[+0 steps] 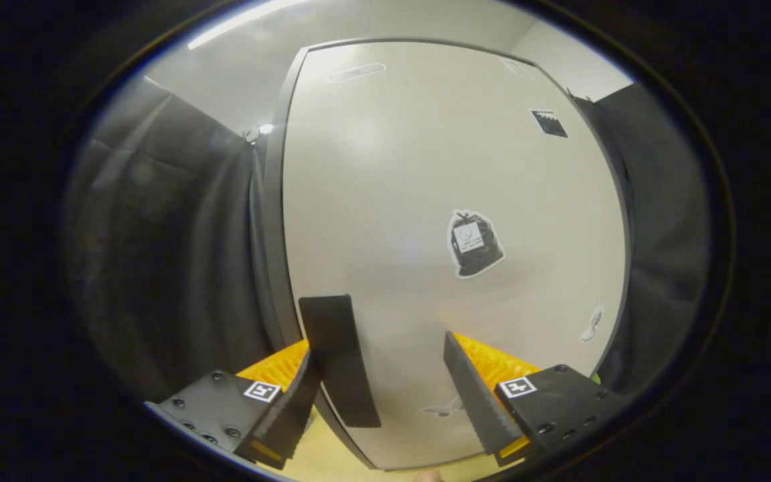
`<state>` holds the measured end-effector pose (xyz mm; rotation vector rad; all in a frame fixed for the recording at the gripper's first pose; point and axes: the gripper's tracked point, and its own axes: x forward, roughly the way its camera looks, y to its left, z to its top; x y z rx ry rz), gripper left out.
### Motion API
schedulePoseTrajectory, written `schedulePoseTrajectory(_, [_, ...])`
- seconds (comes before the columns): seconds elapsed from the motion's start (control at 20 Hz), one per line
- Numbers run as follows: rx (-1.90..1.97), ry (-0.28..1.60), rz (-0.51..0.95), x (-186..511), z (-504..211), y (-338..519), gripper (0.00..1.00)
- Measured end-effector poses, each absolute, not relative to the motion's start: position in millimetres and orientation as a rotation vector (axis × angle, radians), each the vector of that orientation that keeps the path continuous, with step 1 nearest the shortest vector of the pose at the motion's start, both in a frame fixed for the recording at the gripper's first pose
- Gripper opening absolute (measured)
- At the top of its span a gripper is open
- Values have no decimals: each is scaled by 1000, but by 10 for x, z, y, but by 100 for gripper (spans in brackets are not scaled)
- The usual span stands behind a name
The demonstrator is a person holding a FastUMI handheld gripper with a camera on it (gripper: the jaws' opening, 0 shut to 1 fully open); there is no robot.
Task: Open the shoe cabinet door, grab the shoes and put them into the shoe cabinet, then close the shoe cabinet door.
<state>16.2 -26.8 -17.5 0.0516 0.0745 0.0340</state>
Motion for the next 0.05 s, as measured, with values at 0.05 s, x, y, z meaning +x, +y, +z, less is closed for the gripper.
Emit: schedulePoseTrajectory(0.05, [54, 78, 36, 148, -187, -265, 100])
